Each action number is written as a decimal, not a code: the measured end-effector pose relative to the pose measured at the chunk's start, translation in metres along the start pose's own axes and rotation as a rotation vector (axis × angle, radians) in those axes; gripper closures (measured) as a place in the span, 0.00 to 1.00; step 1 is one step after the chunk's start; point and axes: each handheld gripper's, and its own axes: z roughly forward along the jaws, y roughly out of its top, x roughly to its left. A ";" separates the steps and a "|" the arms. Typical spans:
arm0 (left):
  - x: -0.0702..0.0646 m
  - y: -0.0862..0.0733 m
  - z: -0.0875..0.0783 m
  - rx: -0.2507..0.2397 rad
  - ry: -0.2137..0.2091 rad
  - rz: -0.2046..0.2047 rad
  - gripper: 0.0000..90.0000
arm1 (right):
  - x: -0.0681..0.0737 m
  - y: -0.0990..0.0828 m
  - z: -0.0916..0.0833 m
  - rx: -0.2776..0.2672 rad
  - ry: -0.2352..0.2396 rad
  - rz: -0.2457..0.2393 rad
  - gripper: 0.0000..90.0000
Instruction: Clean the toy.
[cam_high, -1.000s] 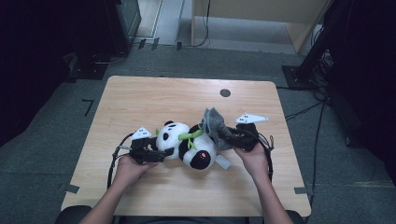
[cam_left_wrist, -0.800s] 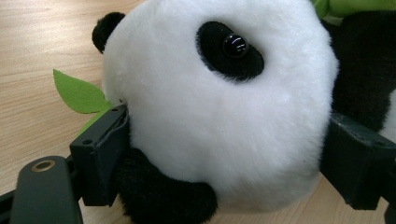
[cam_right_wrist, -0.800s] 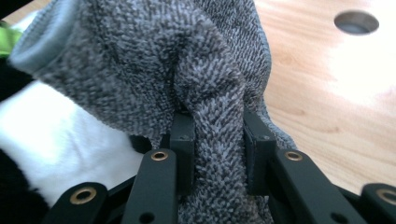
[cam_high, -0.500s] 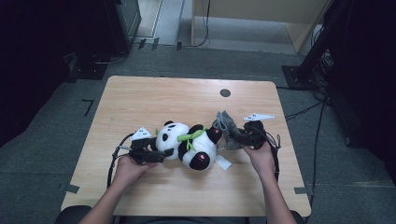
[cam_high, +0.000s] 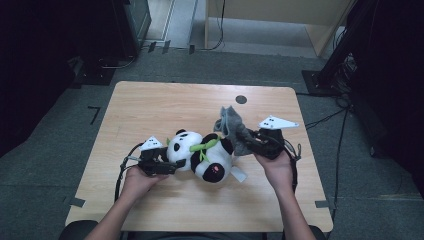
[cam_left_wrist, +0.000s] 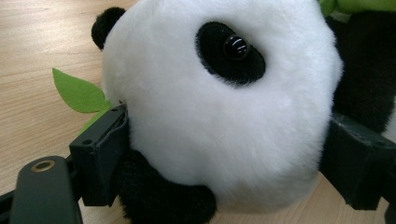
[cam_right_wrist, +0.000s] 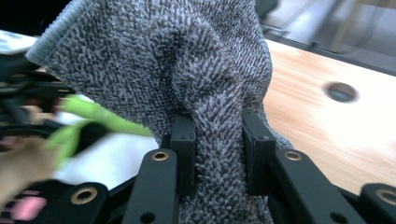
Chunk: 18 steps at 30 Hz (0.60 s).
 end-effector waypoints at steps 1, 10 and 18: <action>0.000 0.000 0.000 0.001 0.001 0.001 0.15 | 0.006 0.000 0.004 0.003 0.021 -0.002 0.79; 0.000 0.000 0.000 0.019 0.005 -0.012 0.15 | 0.028 -0.020 0.051 0.124 0.123 -0.039 0.78; -0.001 0.001 0.000 0.042 0.009 -0.036 0.15 | 0.025 -0.036 0.044 0.111 0.126 -0.043 0.79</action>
